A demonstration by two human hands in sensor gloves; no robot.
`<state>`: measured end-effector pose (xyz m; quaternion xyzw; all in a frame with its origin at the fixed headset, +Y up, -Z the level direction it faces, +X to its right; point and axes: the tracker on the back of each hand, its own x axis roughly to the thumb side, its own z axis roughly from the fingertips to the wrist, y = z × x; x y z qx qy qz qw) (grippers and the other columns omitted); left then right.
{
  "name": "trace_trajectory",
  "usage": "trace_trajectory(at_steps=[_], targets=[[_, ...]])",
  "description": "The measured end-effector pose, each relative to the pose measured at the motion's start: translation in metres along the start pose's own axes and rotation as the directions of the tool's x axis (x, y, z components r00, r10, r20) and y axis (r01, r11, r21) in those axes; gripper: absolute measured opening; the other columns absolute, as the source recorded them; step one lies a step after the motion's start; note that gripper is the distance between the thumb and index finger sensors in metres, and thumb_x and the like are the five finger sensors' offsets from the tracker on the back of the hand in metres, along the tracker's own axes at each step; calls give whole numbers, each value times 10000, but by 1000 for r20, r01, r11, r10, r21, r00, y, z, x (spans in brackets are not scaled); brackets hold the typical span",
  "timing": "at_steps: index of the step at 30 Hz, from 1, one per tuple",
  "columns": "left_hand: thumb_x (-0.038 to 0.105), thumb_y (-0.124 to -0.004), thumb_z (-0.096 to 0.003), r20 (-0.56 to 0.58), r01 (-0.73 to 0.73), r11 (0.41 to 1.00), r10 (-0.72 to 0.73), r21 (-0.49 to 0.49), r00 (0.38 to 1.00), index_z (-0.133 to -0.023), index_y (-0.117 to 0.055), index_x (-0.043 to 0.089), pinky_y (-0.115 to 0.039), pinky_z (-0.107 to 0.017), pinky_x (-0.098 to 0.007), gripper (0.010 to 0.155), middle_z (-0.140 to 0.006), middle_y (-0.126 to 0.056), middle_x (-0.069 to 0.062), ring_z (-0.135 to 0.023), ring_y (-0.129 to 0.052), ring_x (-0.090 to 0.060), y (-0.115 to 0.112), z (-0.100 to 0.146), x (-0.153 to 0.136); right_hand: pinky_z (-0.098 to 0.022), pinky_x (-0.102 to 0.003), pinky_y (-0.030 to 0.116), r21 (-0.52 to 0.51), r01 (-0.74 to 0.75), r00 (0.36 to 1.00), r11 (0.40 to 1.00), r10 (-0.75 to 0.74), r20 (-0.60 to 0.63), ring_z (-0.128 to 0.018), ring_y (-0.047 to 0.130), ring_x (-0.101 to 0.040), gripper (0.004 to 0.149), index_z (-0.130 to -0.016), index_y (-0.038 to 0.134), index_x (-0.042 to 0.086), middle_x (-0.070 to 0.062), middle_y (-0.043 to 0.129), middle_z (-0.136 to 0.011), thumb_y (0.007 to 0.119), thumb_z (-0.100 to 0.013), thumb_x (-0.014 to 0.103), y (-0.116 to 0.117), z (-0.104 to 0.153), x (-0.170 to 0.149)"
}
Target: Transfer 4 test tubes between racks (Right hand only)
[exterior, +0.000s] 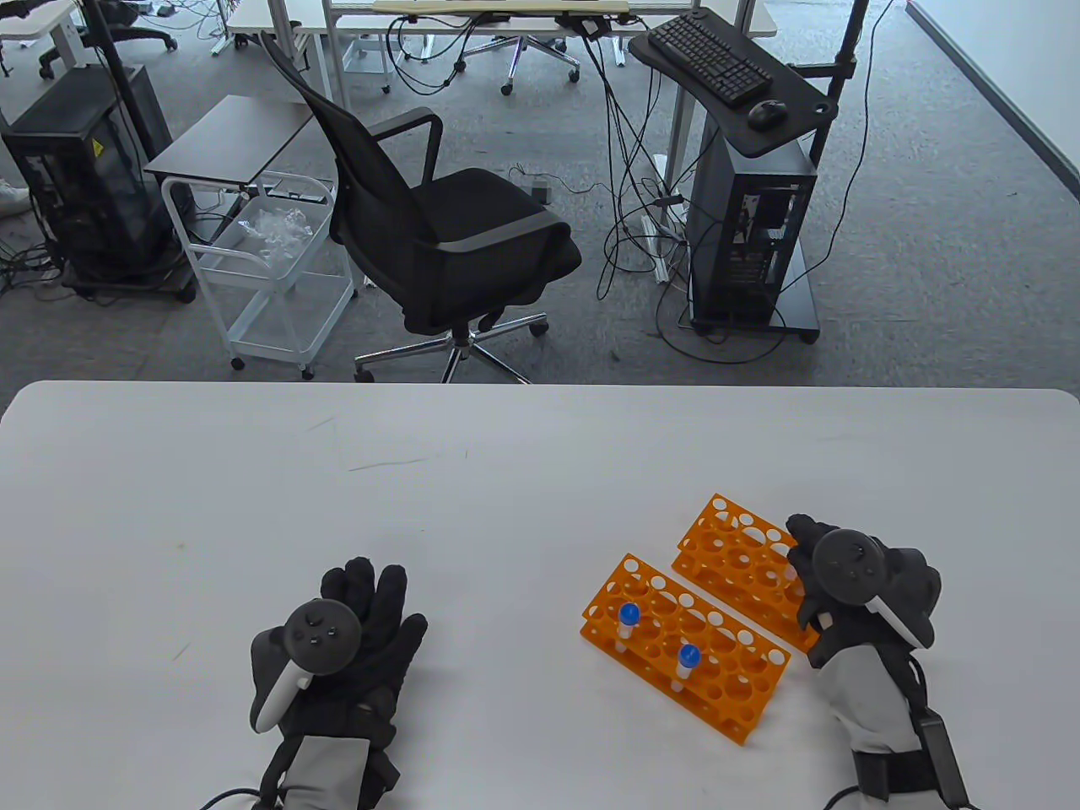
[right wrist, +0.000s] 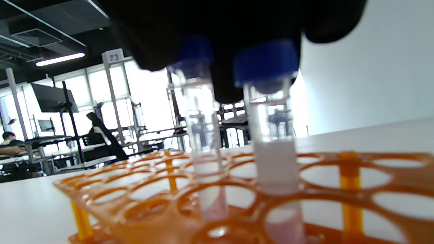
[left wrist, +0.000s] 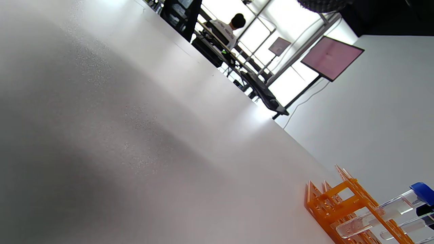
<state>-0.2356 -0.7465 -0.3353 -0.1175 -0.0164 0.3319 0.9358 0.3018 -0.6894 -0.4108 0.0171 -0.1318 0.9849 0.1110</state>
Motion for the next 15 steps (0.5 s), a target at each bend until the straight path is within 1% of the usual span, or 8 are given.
trace_trajectory(at_steps=[4, 15], targets=[[655, -474, -571, -1, 2, 1000, -2, -3, 1000, -1128, -127, 498, 160, -750, -400, 675, -1142, 129, 182, -1018, 254, -78, 0, 0, 0, -596, -654, 609, 7, 10, 1000, 1000, -10, -7, -742, 868, -434, 471, -913, 815, 126, -171, 931, -844, 802, -462, 263, 3, -1, -2], [654, -474, -571, -3, 3, 1000, -3, -4, 1000, -1128, -126, 498, 160, -750, -400, 675, -1142, 130, 183, -1018, 256, -78, -1, 0, 0, -600, -654, 605, 20, 17, 1000, 1000, -16, -14, -748, 862, -437, 471, -917, 811, 128, -173, 925, -851, 797, -466, 260, 1, -1, 0]])
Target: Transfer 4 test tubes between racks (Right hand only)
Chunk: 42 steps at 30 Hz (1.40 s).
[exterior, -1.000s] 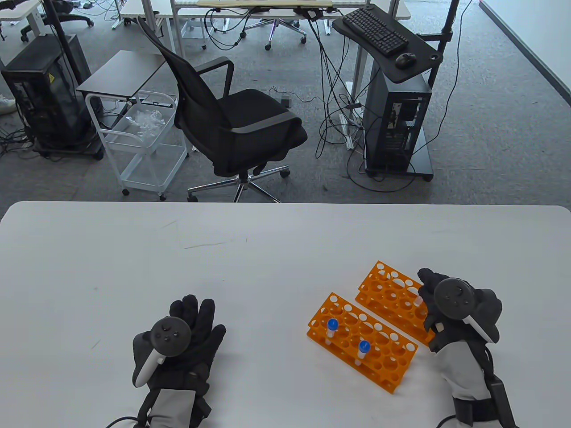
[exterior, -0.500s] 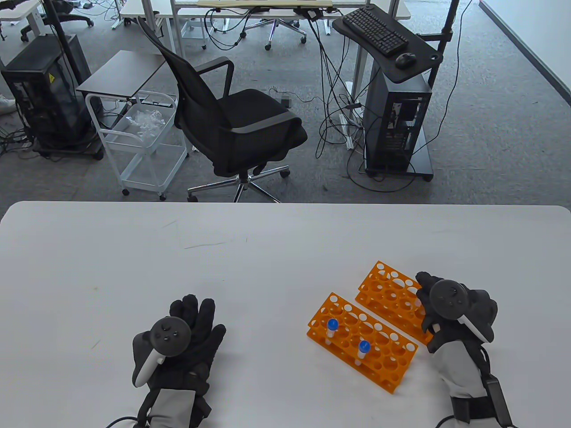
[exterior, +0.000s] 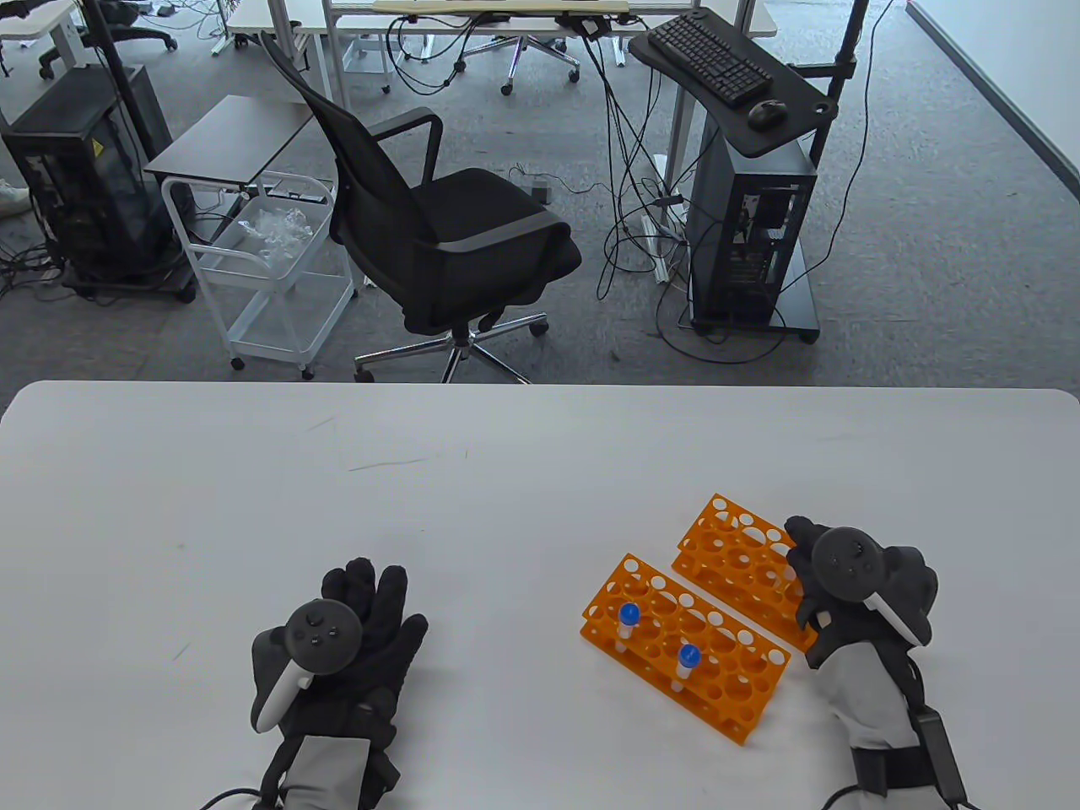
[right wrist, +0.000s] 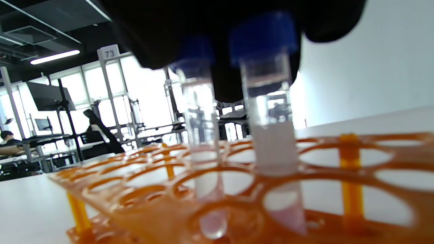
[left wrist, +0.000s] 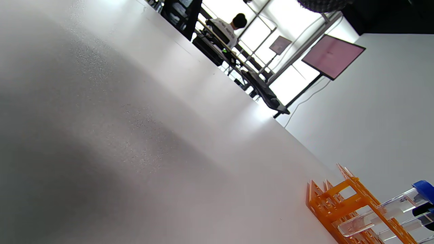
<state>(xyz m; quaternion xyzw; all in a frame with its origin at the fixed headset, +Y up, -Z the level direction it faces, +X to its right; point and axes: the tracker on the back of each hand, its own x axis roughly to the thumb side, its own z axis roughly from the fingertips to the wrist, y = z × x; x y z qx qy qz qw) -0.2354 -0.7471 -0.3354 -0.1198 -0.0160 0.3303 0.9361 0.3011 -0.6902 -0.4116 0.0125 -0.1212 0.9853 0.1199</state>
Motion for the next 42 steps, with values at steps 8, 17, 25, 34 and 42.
trace_trajectory(at_steps=[8, 17, 25, 34, 42], targets=[[654, -474, -571, -2, -1, 1000, 1, -1, 1000, -1128, -127, 497, 159, -751, -400, 675, -1143, 129, 182, -1018, 255, -79, 0, 0, 0, -600, -655, 604, 19, 3, 1000, 1000, -3, -6, -757, 856, -439, 475, -926, 802, 131, -175, 917, -864, 791, -469, 262, 4, 0, -1], [654, -474, -571, -2, -1, 1000, 1, 0, 1000, -1129, -127, 496, 159, -750, -401, 676, -1142, 129, 183, -1018, 255, -80, 0, 0, 0, -613, -663, 583, 9, 22, 1000, 1000, -22, -8, -799, 817, -454, 509, -951, 774, 126, -191, 874, -912, 790, -472, 300, 1, 1, -2], [654, -474, -571, 3, -2, 1000, 2, 3, 1000, -1128, -127, 497, 159, -750, -401, 675, -1142, 129, 183, -1018, 255, -80, 1, 0, 0, -622, -664, 572, -44, 64, 998, 997, -63, 24, -811, 807, -455, 505, -945, 783, 129, -187, 873, -917, 795, -472, 305, -16, 5, 7], [654, -474, -571, 3, -1, 1000, 1, 3, 1000, -1128, -127, 497, 159, -751, -401, 675, -1143, 128, 183, -1018, 254, -79, 0, 0, 0, -623, -665, 568, -88, 124, 985, 988, -112, 135, -805, 810, -455, 499, -939, 792, 130, -187, 879, -910, 792, -476, 317, -38, 12, 39], [655, -474, -571, 3, -1, 1000, 1, 3, 1000, -1129, -127, 497, 159, -751, -401, 675, -1143, 128, 182, -1019, 254, -79, 0, 0, 0, -605, -661, 594, -30, 186, 956, 982, -174, 234, -758, 853, -445, 484, -913, 824, 124, -180, 924, -860, 796, -476, 329, -47, 21, 67]])
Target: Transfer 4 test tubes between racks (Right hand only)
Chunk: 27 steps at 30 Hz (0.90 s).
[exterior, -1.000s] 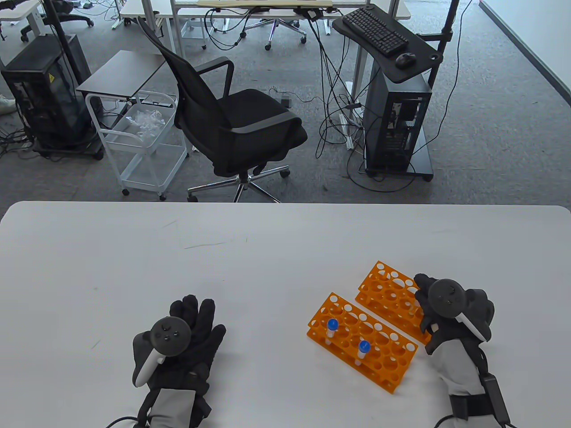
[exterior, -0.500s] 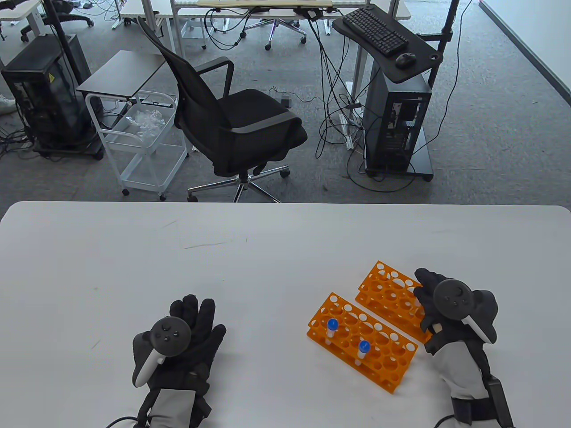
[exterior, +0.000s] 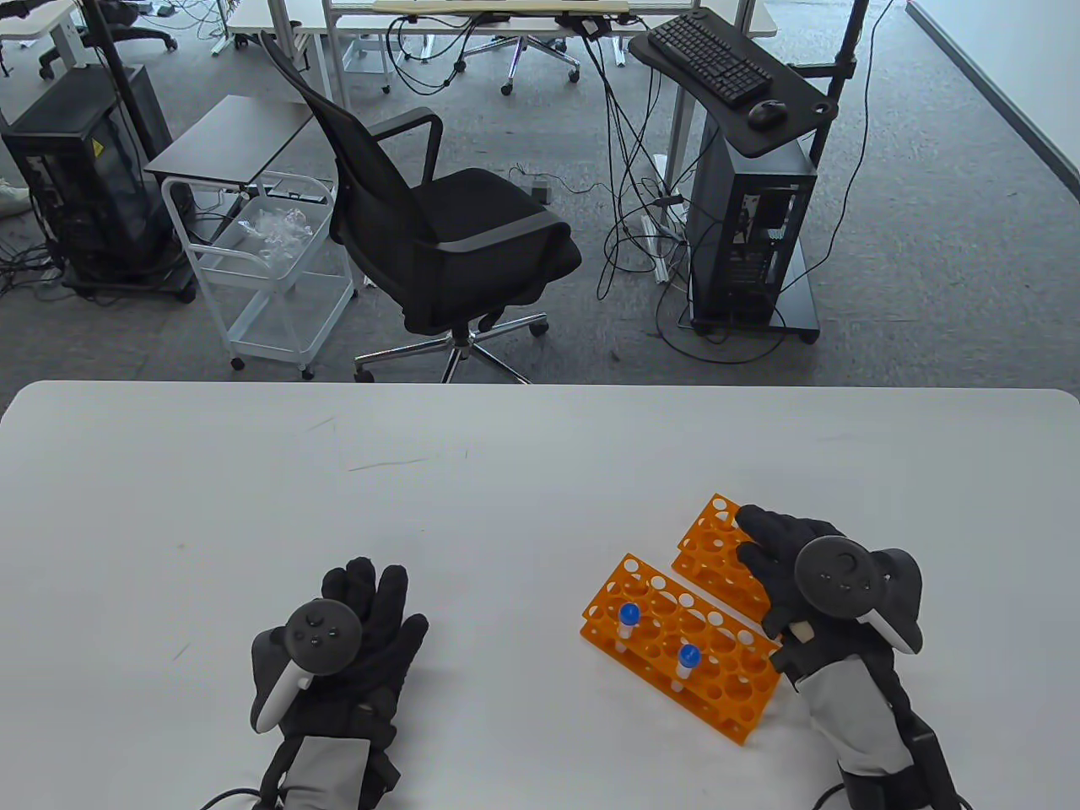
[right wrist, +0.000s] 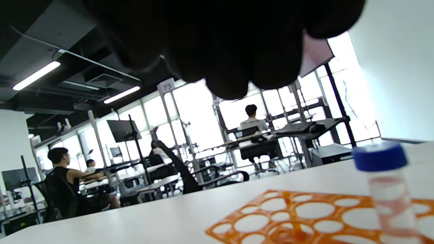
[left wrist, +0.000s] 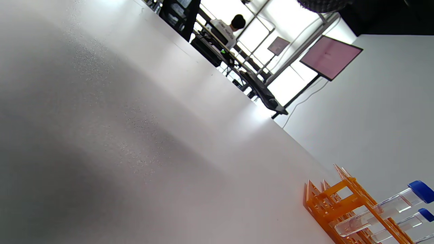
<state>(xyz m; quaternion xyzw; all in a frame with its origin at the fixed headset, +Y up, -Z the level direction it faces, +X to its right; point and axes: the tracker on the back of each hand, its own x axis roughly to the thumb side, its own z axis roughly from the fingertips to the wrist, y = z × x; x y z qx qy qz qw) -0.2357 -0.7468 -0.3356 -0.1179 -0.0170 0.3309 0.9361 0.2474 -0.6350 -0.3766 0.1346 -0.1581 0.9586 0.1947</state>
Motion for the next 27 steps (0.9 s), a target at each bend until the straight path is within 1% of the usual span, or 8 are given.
trace_trajectory(at_steps=[6, 7, 10, 14, 21, 27], targets=[[654, -474, -571, 0, 0, 1000, 0, 0, 1000, -1128, -127, 497, 159, -751, -401, 675, -1143, 129, 182, -1019, 253, -78, 0, 0, 0, -603, -666, 591, 128, 43, 999, 991, -47, 28, -751, 855, -455, 483, -899, 841, 118, -191, 930, -852, 798, -478, 350, 4, 1, 17], [654, -474, -571, 0, 0, 1000, 0, 0, 1000, -1129, -127, 496, 159, -751, -401, 676, -1143, 129, 183, -1019, 254, -79, 0, 0, 0, -606, -667, 586, 168, 45, 998, 985, -50, 27, -756, 850, -457, 486, -902, 840, 115, -191, 927, -856, 798, -480, 353, 5, 2, 21], [655, -474, -571, 0, 0, 1000, 0, 0, 1000, -1128, -127, 497, 159, -751, -401, 675, -1143, 128, 183, -1019, 255, -80, 0, 0, 0, -605, -668, 588, 230, 39, 998, 972, -49, 41, -754, 853, -459, 491, -901, 843, 114, -193, 929, -856, 805, -476, 358, 10, 3, 29], [654, -474, -571, 0, 0, 1000, 0, 0, 1000, -1129, -128, 497, 158, -751, -401, 675, -1143, 128, 182, -1019, 253, -81, 0, 0, 0, -604, -663, 595, 344, 11, 998, 939, -34, 60, -748, 862, -455, 494, -899, 846, 114, -192, 936, -851, 814, -471, 359, 22, 4, 39], [654, -474, -571, 6, -5, 1000, 5, 1, 1000, -1130, -128, 495, 158, -751, -401, 676, -1144, 127, 181, -1020, 253, -80, 0, -1, 0, -594, -657, 610, 444, 6, 995, 896, -49, 85, -727, 880, -452, 504, -889, 857, 108, -192, 951, -832, 841, -454, 363, 31, 5, 48], [654, -474, -571, 6, -5, 1000, 5, 1, 1000, -1130, -128, 495, 158, -751, -401, 676, -1143, 128, 181, -1019, 254, -81, 0, -1, 0, -586, -653, 619, 496, -13, 995, 868, -38, 91, -714, 888, -452, 502, -886, 860, 102, -194, 957, -822, 848, -448, 348, 41, 6, 52]])
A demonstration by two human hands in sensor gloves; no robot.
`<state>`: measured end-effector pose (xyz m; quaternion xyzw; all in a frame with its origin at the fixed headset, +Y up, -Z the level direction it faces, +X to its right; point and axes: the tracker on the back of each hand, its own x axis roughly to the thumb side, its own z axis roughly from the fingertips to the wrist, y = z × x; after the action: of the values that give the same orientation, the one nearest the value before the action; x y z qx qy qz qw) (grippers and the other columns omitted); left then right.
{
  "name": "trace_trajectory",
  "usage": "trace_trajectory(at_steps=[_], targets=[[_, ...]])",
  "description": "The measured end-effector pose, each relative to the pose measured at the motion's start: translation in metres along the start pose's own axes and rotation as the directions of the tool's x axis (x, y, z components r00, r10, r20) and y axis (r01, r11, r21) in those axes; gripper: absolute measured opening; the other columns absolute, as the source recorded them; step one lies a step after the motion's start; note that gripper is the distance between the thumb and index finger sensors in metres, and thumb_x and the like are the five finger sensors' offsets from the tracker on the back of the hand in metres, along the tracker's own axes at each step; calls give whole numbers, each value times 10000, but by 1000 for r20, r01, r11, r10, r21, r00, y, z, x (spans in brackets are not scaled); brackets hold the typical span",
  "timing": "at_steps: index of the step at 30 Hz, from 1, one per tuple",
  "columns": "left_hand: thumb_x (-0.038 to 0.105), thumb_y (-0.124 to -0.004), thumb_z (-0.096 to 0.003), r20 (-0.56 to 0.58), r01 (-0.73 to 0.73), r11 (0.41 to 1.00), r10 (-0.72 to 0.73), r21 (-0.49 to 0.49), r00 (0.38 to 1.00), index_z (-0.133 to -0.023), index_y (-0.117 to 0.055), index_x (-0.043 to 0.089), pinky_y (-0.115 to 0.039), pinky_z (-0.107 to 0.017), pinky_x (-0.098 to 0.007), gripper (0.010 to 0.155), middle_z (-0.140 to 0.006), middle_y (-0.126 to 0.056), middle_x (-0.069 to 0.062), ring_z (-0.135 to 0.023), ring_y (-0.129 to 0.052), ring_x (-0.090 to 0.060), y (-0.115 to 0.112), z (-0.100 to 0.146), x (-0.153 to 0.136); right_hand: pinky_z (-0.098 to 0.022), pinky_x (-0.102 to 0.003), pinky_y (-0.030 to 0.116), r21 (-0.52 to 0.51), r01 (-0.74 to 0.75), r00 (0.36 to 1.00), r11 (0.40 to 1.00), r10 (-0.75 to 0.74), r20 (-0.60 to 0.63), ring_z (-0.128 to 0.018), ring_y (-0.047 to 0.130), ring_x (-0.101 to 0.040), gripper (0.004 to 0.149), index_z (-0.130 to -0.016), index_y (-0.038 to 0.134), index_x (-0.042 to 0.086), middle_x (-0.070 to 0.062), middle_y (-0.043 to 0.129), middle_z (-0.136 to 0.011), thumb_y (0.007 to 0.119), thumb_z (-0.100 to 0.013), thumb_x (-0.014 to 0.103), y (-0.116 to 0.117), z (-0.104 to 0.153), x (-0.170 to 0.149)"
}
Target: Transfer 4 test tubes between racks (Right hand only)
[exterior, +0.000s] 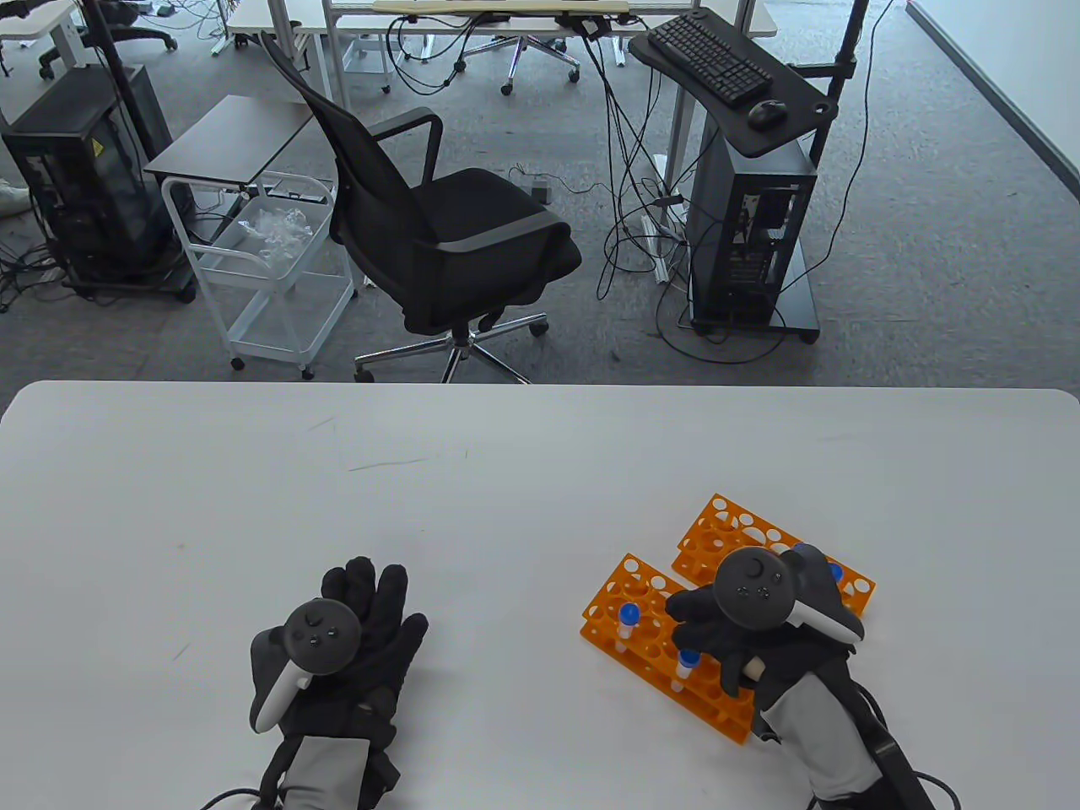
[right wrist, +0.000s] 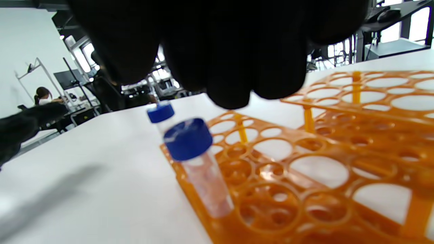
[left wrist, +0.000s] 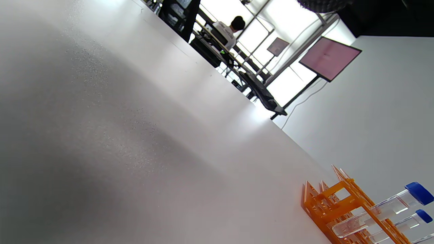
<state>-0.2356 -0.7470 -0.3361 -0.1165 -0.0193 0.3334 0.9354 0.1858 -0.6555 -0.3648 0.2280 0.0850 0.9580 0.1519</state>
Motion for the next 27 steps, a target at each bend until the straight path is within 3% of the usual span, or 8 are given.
trace_trajectory(at_steps=[14, 27], targets=[[654, -474, -571, 0, 0, 1000, 0, 0, 1000, -1130, -129, 495, 158, -751, -401, 675, -1143, 128, 182, -1019, 254, -80, 0, 0, 0, -582, -653, 620, 185, -23, 999, 982, 30, -35, -709, 889, -454, 514, -888, 854, 96, -198, 955, -820, 878, -422, 312, 19, -8, 2], [654, -474, -571, -4, 0, 1000, 0, -3, 1000, -1130, -130, 495, 158, -751, -401, 675, -1143, 127, 181, -1020, 252, -78, 0, 1, 0, -575, -652, 626, 191, -20, 999, 981, 27, -35, -690, 897, -446, 493, -878, 856, 92, -197, 958, -801, 874, -422, 280, 23, -11, 2]])
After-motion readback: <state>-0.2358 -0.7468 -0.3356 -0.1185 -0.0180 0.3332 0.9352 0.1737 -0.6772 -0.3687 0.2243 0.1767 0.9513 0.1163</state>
